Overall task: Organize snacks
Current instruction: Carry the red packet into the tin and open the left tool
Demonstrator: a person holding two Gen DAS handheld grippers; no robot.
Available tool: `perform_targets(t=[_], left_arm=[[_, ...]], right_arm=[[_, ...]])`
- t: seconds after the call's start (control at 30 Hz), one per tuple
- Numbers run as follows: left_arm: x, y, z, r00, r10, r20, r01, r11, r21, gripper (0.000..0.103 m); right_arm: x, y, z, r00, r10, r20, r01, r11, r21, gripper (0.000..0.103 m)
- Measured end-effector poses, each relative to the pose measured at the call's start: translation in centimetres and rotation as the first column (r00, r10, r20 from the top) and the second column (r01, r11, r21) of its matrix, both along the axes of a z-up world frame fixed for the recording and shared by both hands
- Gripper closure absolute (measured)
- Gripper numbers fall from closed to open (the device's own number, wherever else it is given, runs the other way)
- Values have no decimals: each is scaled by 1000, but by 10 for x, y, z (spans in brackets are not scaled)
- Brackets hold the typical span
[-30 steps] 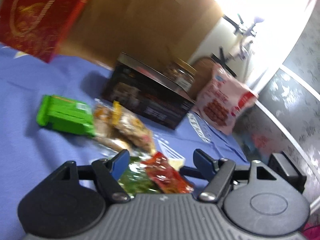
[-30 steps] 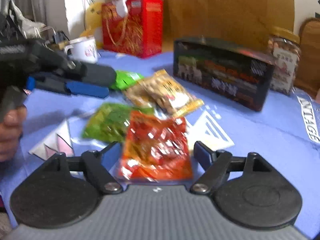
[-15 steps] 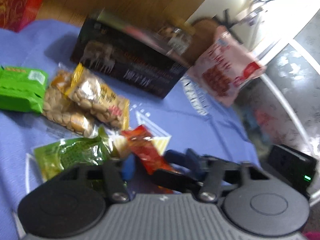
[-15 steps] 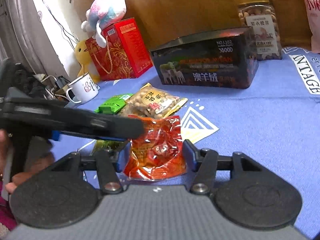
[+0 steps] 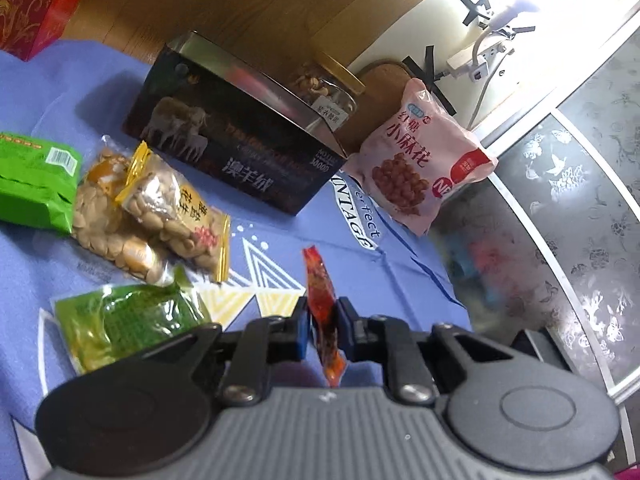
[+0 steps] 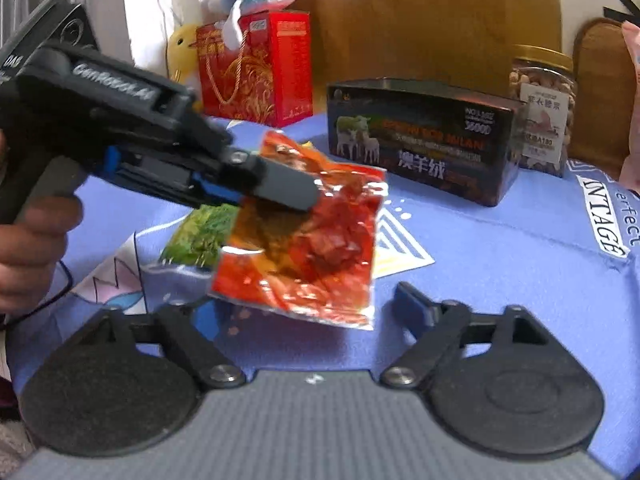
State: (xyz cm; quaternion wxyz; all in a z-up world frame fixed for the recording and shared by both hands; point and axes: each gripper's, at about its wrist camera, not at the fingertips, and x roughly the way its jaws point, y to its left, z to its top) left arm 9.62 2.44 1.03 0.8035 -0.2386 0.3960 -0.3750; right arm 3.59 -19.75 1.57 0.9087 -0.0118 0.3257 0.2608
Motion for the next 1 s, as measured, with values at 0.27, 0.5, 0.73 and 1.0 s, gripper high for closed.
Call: perform_targets(t=[0.27, 0.5, 0.73, 1.0], left_arm=[[26, -8, 24, 1000, -13, 24, 14, 1000, -14, 87], [81, -32, 67, 991, -13, 135, 11, 1000, 14, 85], [146, -70, 68, 982, 39, 184, -56, 995, 88, 74], [150, -76, 58, 961, 103, 256, -165, 958, 236, 50]], right_arm=[[14, -16, 15, 994, -90, 57, 85, 993, 77, 73], [62, -22, 45, 975, -161, 154, 146, 984, 106, 72], [125, -36, 47, 939, -274, 211, 264, 962, 72, 70], [115, -41, 37, 901, -327, 286, 330, 943, 40, 56]])
